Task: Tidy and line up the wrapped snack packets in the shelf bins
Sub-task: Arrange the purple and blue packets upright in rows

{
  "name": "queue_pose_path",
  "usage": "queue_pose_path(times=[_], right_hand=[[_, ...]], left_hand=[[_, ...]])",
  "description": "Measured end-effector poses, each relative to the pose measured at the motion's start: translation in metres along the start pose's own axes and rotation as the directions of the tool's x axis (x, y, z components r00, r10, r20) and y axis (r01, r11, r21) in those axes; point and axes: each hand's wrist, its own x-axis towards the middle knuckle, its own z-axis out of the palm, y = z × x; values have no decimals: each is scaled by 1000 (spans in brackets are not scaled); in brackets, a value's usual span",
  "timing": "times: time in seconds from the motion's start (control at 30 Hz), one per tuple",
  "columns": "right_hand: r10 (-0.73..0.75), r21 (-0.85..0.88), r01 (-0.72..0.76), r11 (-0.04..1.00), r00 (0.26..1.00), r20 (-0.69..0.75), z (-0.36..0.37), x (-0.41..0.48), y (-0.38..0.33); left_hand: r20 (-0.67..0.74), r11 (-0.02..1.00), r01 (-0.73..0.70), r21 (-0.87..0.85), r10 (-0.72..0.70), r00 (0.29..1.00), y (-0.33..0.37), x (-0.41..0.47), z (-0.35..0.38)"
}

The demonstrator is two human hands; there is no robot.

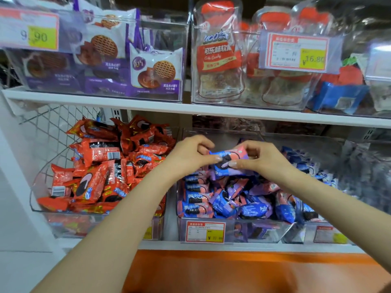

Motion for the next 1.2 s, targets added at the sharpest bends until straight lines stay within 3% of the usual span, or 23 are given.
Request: queue_pose_path(times=[0.1,0.17,0.33,0.47,0.63,0.87,1.2], right_hand=[[69,-132,-71,989,997,-24,18,24,1],[174,-161,-177,971,984,-35,36,49,3],[346,-23,-345,938,938,40,71,102,17],[352,12,-352,936,930,-105,81,121,30],[309,-195,-339,920,936,-169,86,128,39],[284,-174,-320,931,937,-205,86,131,39],[237,-344,-278,897,959,-158,88,135,39]], left_hand=[[-274,978,48,203,10,962,-9,-3,-19],[-329,969,106,224,-28,944,-18,-8,-29],[-235,933,179,311,-107,966,-32,-25,-36],[-173,927,162,340,-107,979,-37,-29,-38],[-106,919,133,370,-101,989,-36,-26,-41],[-95,907,144,395,-115,989,-31,-22,-38],[-72,898,129,421,-109,991,-34,-24,-38]])
